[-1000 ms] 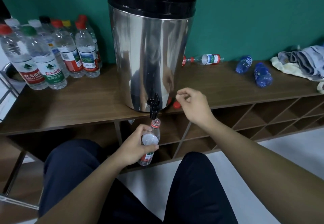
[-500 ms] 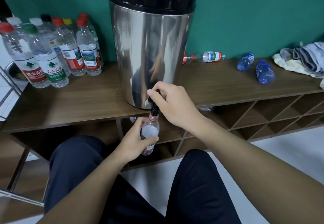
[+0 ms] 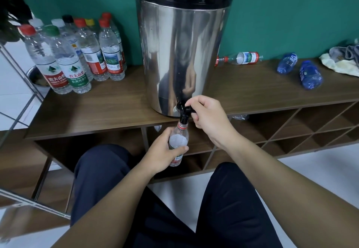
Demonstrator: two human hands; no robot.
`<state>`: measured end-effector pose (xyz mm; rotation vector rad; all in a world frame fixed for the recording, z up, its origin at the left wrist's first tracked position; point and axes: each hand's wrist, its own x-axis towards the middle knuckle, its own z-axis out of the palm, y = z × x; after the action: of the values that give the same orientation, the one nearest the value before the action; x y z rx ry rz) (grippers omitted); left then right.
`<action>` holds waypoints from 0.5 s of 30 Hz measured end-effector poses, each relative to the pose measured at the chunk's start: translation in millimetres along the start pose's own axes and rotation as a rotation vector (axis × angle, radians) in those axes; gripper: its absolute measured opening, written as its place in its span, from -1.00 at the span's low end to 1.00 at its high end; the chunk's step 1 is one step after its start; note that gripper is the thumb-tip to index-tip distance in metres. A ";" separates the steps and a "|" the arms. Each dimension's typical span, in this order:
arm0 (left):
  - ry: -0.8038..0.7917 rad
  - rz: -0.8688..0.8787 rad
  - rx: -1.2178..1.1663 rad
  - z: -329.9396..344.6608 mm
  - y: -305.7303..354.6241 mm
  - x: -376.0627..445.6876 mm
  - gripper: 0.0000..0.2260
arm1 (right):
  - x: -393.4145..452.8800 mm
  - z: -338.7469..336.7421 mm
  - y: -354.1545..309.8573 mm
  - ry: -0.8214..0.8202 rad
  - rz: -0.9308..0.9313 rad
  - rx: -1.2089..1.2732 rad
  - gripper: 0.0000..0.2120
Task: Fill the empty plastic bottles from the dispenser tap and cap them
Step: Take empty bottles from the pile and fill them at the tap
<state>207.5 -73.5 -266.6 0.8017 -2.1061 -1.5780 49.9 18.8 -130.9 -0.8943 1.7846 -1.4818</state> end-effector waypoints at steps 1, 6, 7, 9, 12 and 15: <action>0.004 -0.001 -0.003 0.1 -0.2 -0.7 -0.50 | -1.6 1.7 0.5 0.002 -0.004 0.012 -0.78; 0.031 0.004 0.000 -0.2 0.1 -2.0 -0.52 | -5.7 10.6 3.5 0.014 -0.020 0.083 -0.80; 0.037 0.004 0.002 0.1 0.6 -2.6 -0.52 | -6.0 11.0 3.2 0.016 -0.023 0.092 -0.80; 0.046 0.000 0.008 0.3 2.5 -4.4 -0.52 | -6.8 11.2 3.1 0.016 -0.033 0.101 -0.80; 0.056 -0.004 0.023 0.2 4.0 -5.8 -0.54 | -6.6 12.1 4.8 0.022 -0.043 0.102 -0.79; 0.068 -0.009 0.052 -0.3 7.8 -6.9 -0.54 | -6.3 13.4 6.2 0.032 -0.052 0.101 -0.76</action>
<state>211.2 -67.6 -258.9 0.8708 -2.1060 -1.4844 63.9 17.5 -138.7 -0.8758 1.7044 -1.6127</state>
